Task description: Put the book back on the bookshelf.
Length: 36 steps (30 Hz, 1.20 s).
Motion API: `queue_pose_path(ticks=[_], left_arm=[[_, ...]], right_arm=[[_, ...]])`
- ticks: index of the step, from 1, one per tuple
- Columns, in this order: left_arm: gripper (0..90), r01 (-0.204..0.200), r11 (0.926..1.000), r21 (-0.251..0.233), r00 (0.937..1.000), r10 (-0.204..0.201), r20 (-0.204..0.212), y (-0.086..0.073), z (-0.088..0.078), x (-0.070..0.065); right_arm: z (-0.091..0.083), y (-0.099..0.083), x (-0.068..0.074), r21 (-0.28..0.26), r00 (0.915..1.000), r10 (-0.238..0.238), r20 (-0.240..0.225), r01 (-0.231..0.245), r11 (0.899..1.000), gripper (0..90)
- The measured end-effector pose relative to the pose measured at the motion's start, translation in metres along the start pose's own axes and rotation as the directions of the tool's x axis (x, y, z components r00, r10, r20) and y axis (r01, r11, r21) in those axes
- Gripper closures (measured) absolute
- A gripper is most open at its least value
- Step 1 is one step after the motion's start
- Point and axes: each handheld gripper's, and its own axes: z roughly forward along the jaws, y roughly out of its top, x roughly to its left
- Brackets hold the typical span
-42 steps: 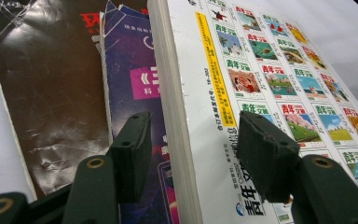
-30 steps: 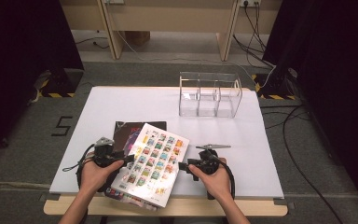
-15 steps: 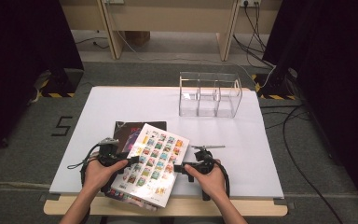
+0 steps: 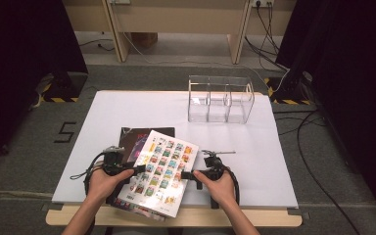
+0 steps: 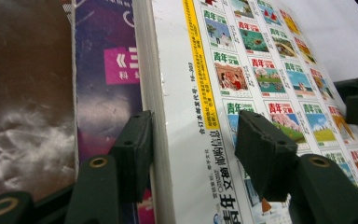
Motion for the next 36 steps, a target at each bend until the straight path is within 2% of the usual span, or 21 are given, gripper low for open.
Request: queue_pose_path(ticks=[2, 4, 5, 11, 13, 15, 18, 20, 21, 22, 23, 24, 25, 27, 28, 31, 32, 33, 36], left_arm=[[48.7, 0.01, 0.9999, 0.008, 0.9999, -0.01, 0.011, -0.001, -0.002, -0.001], [50.7, 0.062, 0.9981, 0.002, 0.997, -0.062, 0.045, -0.004, -0.006, -0.001], [50.9, 0.062, 0.9981, 0.002, 0.997, -0.062, 0.045, -0.004, -0.006, -0.001], [53.1, 0.136, 0.9899, -0.039, 0.987, -0.132, 0.092, -0.006, -0.012, -0.002], [54.1, 0.171, 0.9836, -0.058, 0.9789, -0.162, 0.124, -0.005, -0.015, -0.003], [55.1, 0.185, 0.9806, -0.064, 0.972, -0.173, 0.159, -0.006, -0.018, -0.006], [57.1, 0.209, 0.9771, -0.042, 0.9567, -0.195, 0.216, -0.009, -0.017, -0.009], [57.1, 0.255, 0.967, 0.002, 0.9328, -0.246, 0.263, -0.014, -0.011, -0.009], [58.9, 0.266, 0.9638, 0.019, 0.9248, -0.261, 0.277, -0.016, -0.006, -0.008], [61.0, 0.27, 0.9624, 0.029, 0.9229, -0.267, 0.277, -0.019, -0.002, -0.008], [61.9, 0.264, 0.9642, 0.028, 0.9271, -0.261, 0.269, -0.021, 0.0, -0.007], [65.4, 0.29, 0.9567, 0.022, 0.9146, -0.284, 0.288, -0.023, 0.0, -0.005], [68.5, 0.29, 0.9567, 0.022, 0.9146, -0.284, 0.288, -0.023, 0.0, -0.005], [70.5, 0.291, 0.9566, 0.006, 0.9103, -0.279, 0.306, -0.024, -0.002, -0.005], [72.4, 0.285, 0.9585, -0.006, 0.9136, -0.27, 0.304, -0.026, -0.002, -0.006], [73.0, 0.286, 0.9581, -0.008, 0.9153, -0.271, 0.298, -0.027, -0.002, -0.006], [73.1, 0.288, 0.9575, -0.007, 0.9138, -0.273, 0.301, -0.028, -0.001, -0.005], [73.4, 0.306, 0.9519, -0.015, 0.9064, -0.287, 0.31, -0.029, -0.001, -0.004], [73.6, 0.314, 0.9492, -0.015, 0.9042, -0.295, 0.309, -0.031, 0.0, -0.002]], right_arm=[[0.0, 0.002, -0.001, -0.008, 1.0, 0.001, 0.007, -0.001, 1.0, 41.8], [0.0, 0.003, -0.003, -0.023, 0.9999, -0.001, 0.013, 0.002, 1.0, 41.7], [0.0, 0.003, -0.003, -0.023, 0.9999, -0.001, 0.013, 0.002, 1.0, 41.7], [0.0, 0.005, -0.003, -0.016, 0.9997, -0.006, 0.023, 0.006, 1.0, 41.5], [0.0, 0.006, -0.002, -0.016, 0.9995, -0.008, 0.03, 0.008, 1.0, 41.3], [0.0, 0.006, -0.002, -0.017, 0.9995, -0.004, 0.03, 0.004, 1.0, 41.0], [0.001, 0.006, -0.002, -0.022, 0.9995, 0.0, 0.033, 0.001, 1.0, 40.7], [0.001, 0.007, -0.002, -0.02, 0.9994, -0.003, 0.035, 0.004, 1.0, 40.7], [0.001, 0.007, -0.002, -0.017, 0.9995, 0.002, 0.032, -0.001, 1.0, 40.6], [0.001, 0.007, -0.002, -0.016, 0.9995, 0.0, 0.033, 0.001, 1.0, 40.7], [0.001, 0.008, -0.002, -0.015, 0.9994, -0.005, 0.033, 0.005, 1.0, 40.7], [0.001, 0.009, -0.003, -0.018, 0.9994, 0.0, 0.033, 0.001, 1.0, 41.2], [0.001, 0.011, -0.004, -0.028, 0.9994, -0.003, 0.035, 0.004, 1.0, 42.3], [0.001, 0.013, -0.005, -0.037, 0.9992, 0.006, 0.04, -0.004, 0.999, 43.2], [0.002, 0.019, -0.007, -0.053, 0.9988, 0.007, 0.049, -0.004, 0.999, 43.5], [0.005, 0.024, -0.01, -0.05, 0.9985, 0.013, 0.052, -0.01, 0.999, 42.0], [0.006, 0.026, -0.011, -0.045, 0.9985, 0.027, 0.048, -0.025, 0.999, 41.4], [0.008, 0.029, -0.013, -0.038, 0.9984, 0.048, 0.03, -0.047, 0.998, 41.5], [0.012, 0.031, -0.015, -0.032, 0.9979, 0.065, 0.006, -0.065, 0.997, 40.4]])
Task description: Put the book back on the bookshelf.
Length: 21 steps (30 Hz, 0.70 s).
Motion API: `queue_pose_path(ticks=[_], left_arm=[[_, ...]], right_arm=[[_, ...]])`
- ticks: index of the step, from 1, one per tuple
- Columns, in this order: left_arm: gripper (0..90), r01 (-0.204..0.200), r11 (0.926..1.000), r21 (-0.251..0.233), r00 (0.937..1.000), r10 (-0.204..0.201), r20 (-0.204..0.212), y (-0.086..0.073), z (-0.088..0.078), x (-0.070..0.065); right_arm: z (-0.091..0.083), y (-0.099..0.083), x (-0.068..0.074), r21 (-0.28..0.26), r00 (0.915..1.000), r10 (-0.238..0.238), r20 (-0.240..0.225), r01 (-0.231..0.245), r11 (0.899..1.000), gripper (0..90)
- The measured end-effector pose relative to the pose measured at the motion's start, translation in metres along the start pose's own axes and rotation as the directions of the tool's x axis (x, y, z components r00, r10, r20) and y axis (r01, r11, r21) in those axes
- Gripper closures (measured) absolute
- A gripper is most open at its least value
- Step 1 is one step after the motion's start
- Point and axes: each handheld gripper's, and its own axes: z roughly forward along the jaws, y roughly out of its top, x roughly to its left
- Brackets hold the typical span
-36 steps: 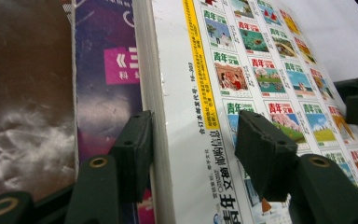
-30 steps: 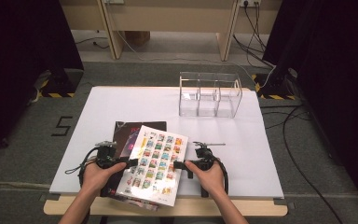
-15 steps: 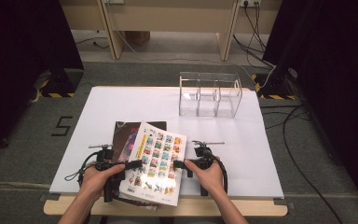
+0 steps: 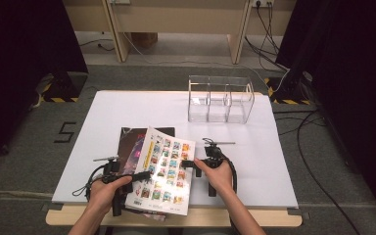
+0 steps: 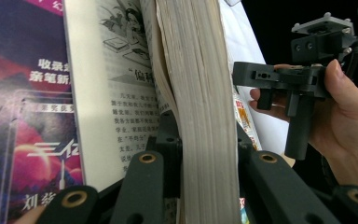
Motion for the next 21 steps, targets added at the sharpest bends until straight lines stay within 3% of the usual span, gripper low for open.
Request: queue_pose_path(ticks=[5, 10, 12, 14, 15, 21], left_arm=[[73.4, 0.014, 0.9999, 0.009, 0.9996, -0.014, -0.024, 0.001, 0.0, 0.001], [71.7, -0.023, 0.9986, 0.048, 0.9973, 0.026, -0.069, 0.005, 0.002, -0.003], [70.9, -0.04, 0.997, 0.066, 0.9948, 0.046, -0.091, 0.006, 0.002, -0.004], [70.2, -0.033, 0.997, 0.07, 0.9945, 0.039, -0.097, 0.007, 0.002, -0.004], [69.5, -0.028, 0.9971, 0.071, 0.9947, 0.035, -0.097, 0.008, 0.002, -0.003], [69.3, -0.041, 0.9961, 0.078, 0.993, 0.05, -0.107, 0.009, 0.004, -0.004]], right_arm=[[0.005, 0.006, -0.002, 0.023, 0.9995, 0.017, -0.025, -0.017, 1.0, 39.6], [0.007, 0.011, -0.005, 0.036, 0.9984, 0.027, -0.048, -0.026, 0.999, 43.3], [0.001, 0.011, -0.001, 0.002, 0.9991, -0.004, -0.042, 0.004, 1.0, 51.5], [-0.004, 0.012, 0.005, -0.022, 0.9988, -0.04, -0.029, 0.04, 0.999, 56.5], [-0.011, 0.015, 0.014, -0.038, 0.9952, -0.091, -0.034, 0.09, 0.995, 60.6], [-0.012, 0.019, 0.016, -0.029, 0.994, -0.093, -0.057, 0.092, 0.995, 61.6]])
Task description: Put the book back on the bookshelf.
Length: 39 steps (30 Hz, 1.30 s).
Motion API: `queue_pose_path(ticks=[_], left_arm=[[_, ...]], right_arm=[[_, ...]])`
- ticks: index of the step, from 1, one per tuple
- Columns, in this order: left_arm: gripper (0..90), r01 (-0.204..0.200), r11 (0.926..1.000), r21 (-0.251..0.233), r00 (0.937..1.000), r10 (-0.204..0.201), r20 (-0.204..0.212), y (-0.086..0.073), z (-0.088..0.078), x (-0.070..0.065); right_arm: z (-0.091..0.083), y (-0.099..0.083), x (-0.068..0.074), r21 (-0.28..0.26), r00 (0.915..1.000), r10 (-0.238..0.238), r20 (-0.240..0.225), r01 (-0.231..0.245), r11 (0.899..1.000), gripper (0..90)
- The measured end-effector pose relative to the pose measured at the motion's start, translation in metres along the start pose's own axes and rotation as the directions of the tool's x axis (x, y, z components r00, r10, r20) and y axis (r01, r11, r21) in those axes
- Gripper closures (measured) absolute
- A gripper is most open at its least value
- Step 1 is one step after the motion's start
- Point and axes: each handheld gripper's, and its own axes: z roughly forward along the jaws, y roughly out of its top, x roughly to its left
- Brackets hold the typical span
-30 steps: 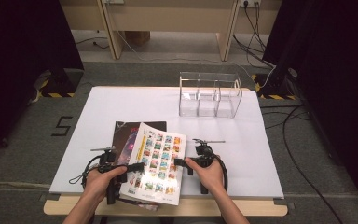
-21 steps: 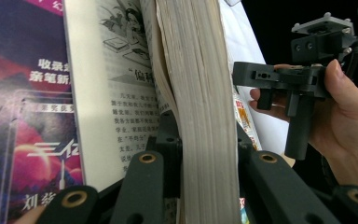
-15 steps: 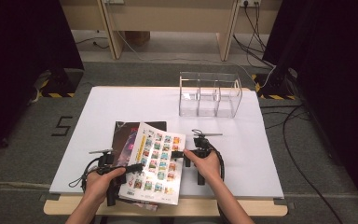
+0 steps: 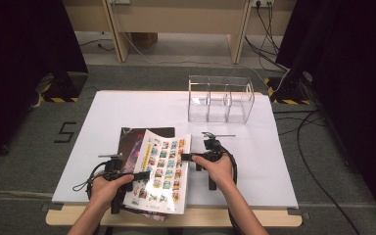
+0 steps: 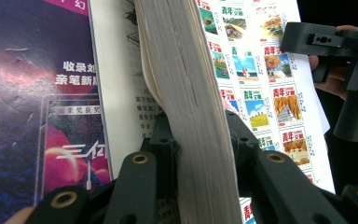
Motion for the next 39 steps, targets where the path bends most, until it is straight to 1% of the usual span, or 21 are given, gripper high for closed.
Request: queue_pose_path(ticks=[6, 10, 11, 12, 16, 19, 20, 21, 22, 23, 24, 25, 26, 27, 28, 29, 31, 32, 34, 35, 39], left_arm=[[69.3, 0.005, 1.0, 0.005, 1.0, -0.005, 0.005, 0.001, 0.0, 0.001], [69.2, 0.01, 1.0, 0.002, 0.9999, -0.01, 0.006, 0.0, 0.0, 0.001], [69.2, 0.009, 1.0, 0.002, 0.9999, -0.009, 0.005, 0.0, 0.0, 0.001], [69.0, 0.007, 1.0, 0.002, 1.0, -0.007, 0.006, 0.0, 0.0, 0.001], [68.1, -0.008, 1.0, -0.004, 0.9999, 0.008, 0.007, 0.0, -0.001, 0.001], [65.5, -0.03, 0.9995, -0.006, 0.9995, 0.03, 0.0, 0.0, -0.002, 0.0], [61.5, -0.036, 0.9993, -0.009, 0.9994, 0.035, -0.003, 0.0, -0.002, -0.001], [61.5, -0.039, 0.9992, -0.01, 0.9992, 0.039, -0.005, 0.0, -0.003, -0.001], [59.3, -0.05, 0.9987, -0.011, 0.9987, 0.049, -0.012, 0.0, -0.003, -0.002], [53.8, -0.078, 0.9967, -0.021, 0.9959, 0.077, -0.047, 0.001, -0.006, -0.003], [52.5, -0.078, 0.9967, -0.021, 0.9959, 0.077, -0.047, 0.001, -0.006, -0.003], [52.0, -0.092, 0.9952, -0.033, 0.9933, 0.089, -0.073, 0.001, -0.008, -0.004], [51.7, -0.125, 0.9886, -0.084, 0.9883, 0.117, -0.097, 0.003, -0.015, -0.005], [50.9, -0.125, 0.9886, -0.084, 0.9883, 0.117, -0.097, 0.003, -0.015, -0.005], [50.4, -0.132, 0.9865, -0.097, 0.9874, 0.122, -0.101, 0.005, -0.019, -0.007], [50.4, -0.149, 0.9827, -0.109, 0.9843, 0.137, -0.111, 0.006, -0.022, -0.009], [49.9, -0.184, 0.9764, -0.113, 0.9762, 0.168, -0.137, 0.008, -0.025, -0.012], [49.4, -0.19, 0.9756, -0.11, 0.975, 0.174, -0.138, 0.009, -0.025, -0.012], [49.2, -0.187, 0.9765, -0.108, 0.976, 0.172, -0.134, 0.008, -0.024, -0.011], [49.0, -0.185, 0.9772, -0.105, 0.9748, 0.169, -0.146, 0.007, -0.022, -0.008], [49.0, -0.179, 0.9785, -0.103, 0.9744, 0.162, -0.157, 0.004, -0.019, -0.004]], right_arm=[[0.009, -0.002, -0.005, 0.014, 0.9996, -0.029, -0.006, 0.029, 0.999, 57.2], [0.012, -0.002, -0.007, 0.024, 0.9997, -0.024, -0.009, 0.025, 0.999, 57.5], [0.012, -0.002, -0.008, 0.027, 0.9996, -0.02, -0.019, 0.021, 0.999, 59.2], [0.011, -0.001, -0.009, 0.011, 0.999, 0.006, -0.045, -0.006, 1.0, 61.8], [0.009, -0.001, -0.009, 0.005, 0.9981, 0.01, -0.062, -0.01, 1.0, 63.8], [0.007, 0.001, -0.009, 0.013, 0.9956, 0.036, -0.086, -0.035, 0.999, 65.8], [0.004, 0.003, -0.007, 0.013, 0.993, 0.058, -0.102, -0.057, 0.998, 67.9], [0.004, 0.003, -0.007, 0.013, 0.993, 0.058, -0.102, -0.057, 0.998, 67.9], [0.002, 0.004, -0.006, 0.006, 0.9911, 0.069, -0.113, -0.069, 0.998, 69.2], [-0.004, 0.007, -0.005, -0.007, 0.9867, 0.092, -0.134, -0.094, 0.996, 71.7], [-0.004, 0.007, -0.005, -0.007, 0.9867, 0.092, -0.134, -0.094, 0.996, 71.7], [-0.011, 0.01, -0.005, -0.017, 0.9829, 0.108, -0.149, -0.112, 0.994, 73.3], [-0.014, 0.011, -0.004, -0.023, 0.9827, 0.108, -0.15, -0.113, 0.993, 73.6], [-0.014, 0.011, -0.004, -0.023, 0.9827, 0.108, -0.15, -0.113, 0.993, 73.6], [-0.02, 0.014, -0.003, -0.026, 0.9859, 0.101, -0.134, -0.105, 0.994, 73.9], [-0.02, 0.014, -0.003, -0.026, 0.9859, 0.101, -0.134, -0.105, 0.994, 73.9], [-0.025, 0.015, -0.003, -0.036, 0.9869, 0.094, -0.131, -0.099, 0.994, 74.1], [-0.03, 0.016, -0.001, -0.049, 0.9895, 0.084, -0.118, -0.09, 0.995, 74.2], [-0.032, 0.017, 0.0, -0.058, 0.9902, 0.079, -0.115, -0.086, 0.995, 74.2], [-0.038, 0.018, 0.004, -0.076, 0.9931, 0.055, -0.103, -0.063, 0.995, 74.2], [-0.052, 0.022, 0.01, -0.099, 0.9967, 0.012, -0.08, -0.02, 0.995, 74.2]])
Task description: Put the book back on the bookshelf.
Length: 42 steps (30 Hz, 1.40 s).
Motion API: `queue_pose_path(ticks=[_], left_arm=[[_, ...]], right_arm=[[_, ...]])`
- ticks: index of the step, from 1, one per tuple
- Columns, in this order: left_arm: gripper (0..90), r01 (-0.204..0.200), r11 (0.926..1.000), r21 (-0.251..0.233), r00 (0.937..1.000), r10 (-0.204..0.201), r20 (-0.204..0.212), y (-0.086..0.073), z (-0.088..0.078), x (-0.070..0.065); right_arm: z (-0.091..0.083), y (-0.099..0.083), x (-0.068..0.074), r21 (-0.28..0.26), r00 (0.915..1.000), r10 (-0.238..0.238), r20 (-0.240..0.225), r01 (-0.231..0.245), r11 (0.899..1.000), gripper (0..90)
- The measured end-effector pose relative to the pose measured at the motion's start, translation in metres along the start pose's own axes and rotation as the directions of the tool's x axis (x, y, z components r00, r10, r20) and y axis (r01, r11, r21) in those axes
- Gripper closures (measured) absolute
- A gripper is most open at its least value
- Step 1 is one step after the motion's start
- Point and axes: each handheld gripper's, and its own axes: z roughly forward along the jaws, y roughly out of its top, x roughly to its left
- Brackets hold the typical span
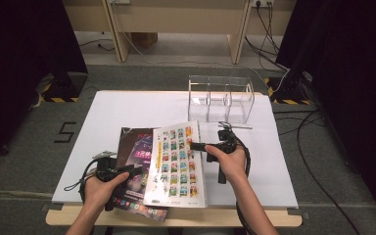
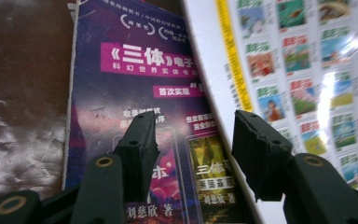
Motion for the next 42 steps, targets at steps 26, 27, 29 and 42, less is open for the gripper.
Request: queue_pose_path(ticks=[26, 27, 29, 42], left_arm=[[48.8, -0.003, 0.9997, -0.025, 0.9996, 0.002, -0.028, -0.001, -0.002, 0.004], [48.8, -0.003, 0.9997, -0.026, 0.9996, 0.002, -0.028, -0.001, -0.002, 0.004], [48.7, -0.003, 0.9996, -0.026, 0.9996, 0.002, -0.029, -0.001, -0.003, 0.004], [48.5, -0.003, 0.9991, -0.042, 0.9994, 0.002, -0.034, 0.0, -0.005, 0.004]], right_arm=[[-0.05, 0.013, 0.023, -0.187, 0.9748, -0.161, 0.154, 0.189, 0.964, 74.3], [-0.051, 0.013, 0.023, -0.19, 0.9745, -0.16, 0.157, 0.189, 0.963, 74.3], [-0.054, 0.014, 0.024, -0.202, 0.9708, -0.172, 0.167, 0.204, 0.958, 74.4], [-0.072, 0.021, 0.028, -0.247, 0.9618, -0.178, 0.208, 0.228, 0.942, 74.3]])
